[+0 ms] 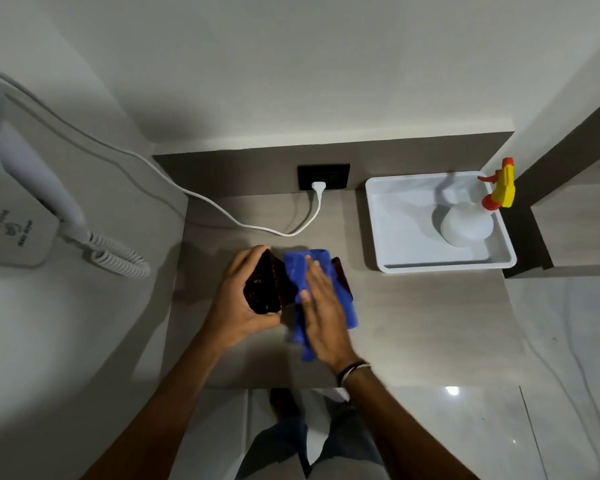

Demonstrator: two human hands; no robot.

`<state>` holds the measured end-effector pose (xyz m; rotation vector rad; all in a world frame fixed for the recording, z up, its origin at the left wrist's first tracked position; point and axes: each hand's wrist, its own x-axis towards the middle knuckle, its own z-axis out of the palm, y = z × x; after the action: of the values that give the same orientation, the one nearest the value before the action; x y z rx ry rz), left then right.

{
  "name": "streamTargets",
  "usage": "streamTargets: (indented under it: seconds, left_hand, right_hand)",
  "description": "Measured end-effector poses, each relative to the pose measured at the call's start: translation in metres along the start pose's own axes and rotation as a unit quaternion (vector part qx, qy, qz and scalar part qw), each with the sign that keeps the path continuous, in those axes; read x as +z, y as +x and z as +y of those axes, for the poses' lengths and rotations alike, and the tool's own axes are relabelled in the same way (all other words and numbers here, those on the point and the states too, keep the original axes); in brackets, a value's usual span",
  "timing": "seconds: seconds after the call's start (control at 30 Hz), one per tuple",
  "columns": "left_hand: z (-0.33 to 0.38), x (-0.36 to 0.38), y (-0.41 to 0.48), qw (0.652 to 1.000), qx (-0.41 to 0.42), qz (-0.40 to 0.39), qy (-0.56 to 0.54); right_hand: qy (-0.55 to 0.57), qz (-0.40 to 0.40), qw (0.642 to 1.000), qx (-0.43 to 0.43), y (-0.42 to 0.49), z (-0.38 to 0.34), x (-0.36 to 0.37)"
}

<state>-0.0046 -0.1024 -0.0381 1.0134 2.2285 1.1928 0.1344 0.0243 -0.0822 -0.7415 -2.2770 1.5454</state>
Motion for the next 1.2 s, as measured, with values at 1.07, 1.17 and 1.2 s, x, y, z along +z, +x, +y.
streamTargets:
  seconds: [1.07, 1.17, 1.2]
  left_hand:
    - [-0.012, -0.006, -0.006, 0.993, -0.083, 0.080, -0.023]
    - [-0.018, -0.013, -0.005, 0.961, -0.202, 0.127, -0.142]
    - [-0.019, -0.014, -0.004, 0.948, -0.231, 0.137, -0.171]
  right_hand:
    - [-0.294, -0.057, 0.947, -0.119, 0.029, 0.056, -0.055]
    - [-0.112, 0.065, 0.992, 0.007, 0.018, 0.052, -0.060]
    - [-0.066, 0.114, 0.990, 0.038, 0.015, 0.051, -0.060]
